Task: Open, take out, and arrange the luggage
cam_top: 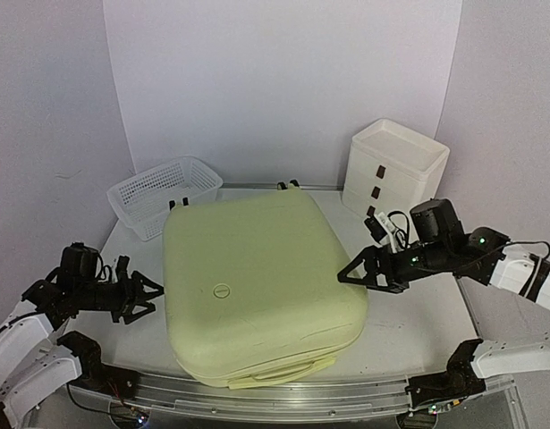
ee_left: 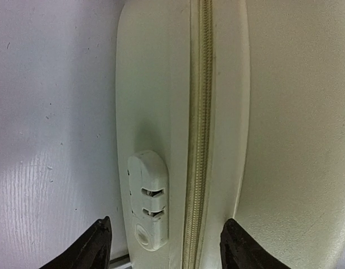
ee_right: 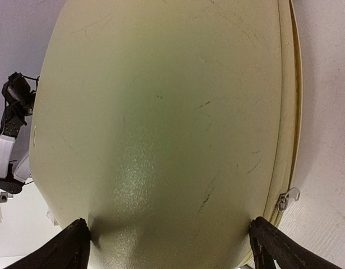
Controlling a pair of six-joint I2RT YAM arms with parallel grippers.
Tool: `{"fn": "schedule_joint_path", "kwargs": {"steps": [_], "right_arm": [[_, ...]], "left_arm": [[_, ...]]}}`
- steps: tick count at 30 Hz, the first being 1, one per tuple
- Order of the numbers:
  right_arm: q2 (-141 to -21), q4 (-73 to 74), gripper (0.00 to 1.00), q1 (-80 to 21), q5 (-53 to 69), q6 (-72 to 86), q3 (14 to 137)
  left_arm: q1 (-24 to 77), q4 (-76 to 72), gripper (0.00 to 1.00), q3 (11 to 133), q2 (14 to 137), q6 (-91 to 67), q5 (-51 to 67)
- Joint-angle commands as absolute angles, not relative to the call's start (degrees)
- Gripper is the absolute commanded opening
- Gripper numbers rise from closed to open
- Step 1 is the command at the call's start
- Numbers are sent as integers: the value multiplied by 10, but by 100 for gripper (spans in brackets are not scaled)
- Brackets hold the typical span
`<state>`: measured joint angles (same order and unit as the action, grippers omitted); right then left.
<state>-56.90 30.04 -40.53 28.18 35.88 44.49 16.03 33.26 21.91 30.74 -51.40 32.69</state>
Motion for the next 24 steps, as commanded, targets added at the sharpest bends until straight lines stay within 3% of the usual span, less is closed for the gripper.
{"fn": "schedule_joint_path", "kwargs": {"steps": [1,4,9,16,19,24], "right_arm": [[-603,248,98,-409,241,373,451],[-645,248,97,-409,203,360,483],[-770,250,85,-409,182,351,547],[-880,251,81,-366,151,312,636],[-921,255,81,-332,141,290,684],[-939,295,92,-314,63,243,759]], "left_arm": [[190,289,64,190,294,-594,351],[238,253,61,175,312,-621,328],[342,128,54,165,394,-662,283],[465,107,51,269,545,-641,214],[511,71,51,317,627,-632,204],[581,55,51,416,733,-606,179]]}}
